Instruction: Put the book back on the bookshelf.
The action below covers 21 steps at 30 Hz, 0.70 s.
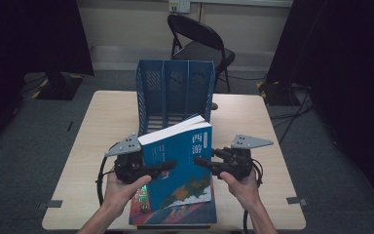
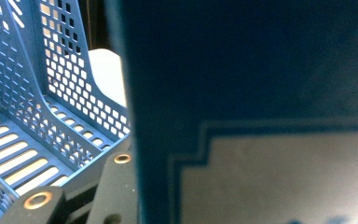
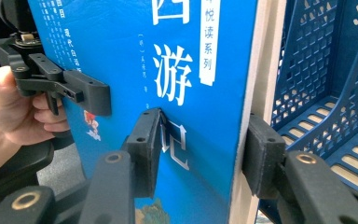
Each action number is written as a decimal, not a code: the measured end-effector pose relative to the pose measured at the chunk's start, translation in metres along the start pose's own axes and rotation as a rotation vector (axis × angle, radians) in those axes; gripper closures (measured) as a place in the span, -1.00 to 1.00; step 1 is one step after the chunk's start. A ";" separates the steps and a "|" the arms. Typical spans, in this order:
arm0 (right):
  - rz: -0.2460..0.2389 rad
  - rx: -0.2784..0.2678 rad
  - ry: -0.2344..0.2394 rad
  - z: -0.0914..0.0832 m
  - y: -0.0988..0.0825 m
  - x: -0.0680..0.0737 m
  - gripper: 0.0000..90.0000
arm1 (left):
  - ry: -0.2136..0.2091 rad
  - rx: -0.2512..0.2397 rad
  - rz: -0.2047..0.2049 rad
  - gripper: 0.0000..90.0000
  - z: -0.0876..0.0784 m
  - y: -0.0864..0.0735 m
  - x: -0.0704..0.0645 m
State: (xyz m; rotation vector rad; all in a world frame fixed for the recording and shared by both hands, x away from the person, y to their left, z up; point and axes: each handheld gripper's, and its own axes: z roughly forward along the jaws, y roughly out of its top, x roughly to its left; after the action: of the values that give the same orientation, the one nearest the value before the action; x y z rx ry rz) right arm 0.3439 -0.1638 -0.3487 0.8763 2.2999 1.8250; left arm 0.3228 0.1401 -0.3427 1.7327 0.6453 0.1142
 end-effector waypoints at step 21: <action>0.006 -0.006 -0.004 0.001 -0.001 -0.003 0.01 | 0.025 -0.008 -0.059 0.37 0.002 0.002 0.003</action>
State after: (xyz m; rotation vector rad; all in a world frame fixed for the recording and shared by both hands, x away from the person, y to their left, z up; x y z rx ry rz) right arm 0.3464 -0.1644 -0.3508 0.8863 2.2908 1.8301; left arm 0.3271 0.1396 -0.3421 1.7050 0.7127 0.0971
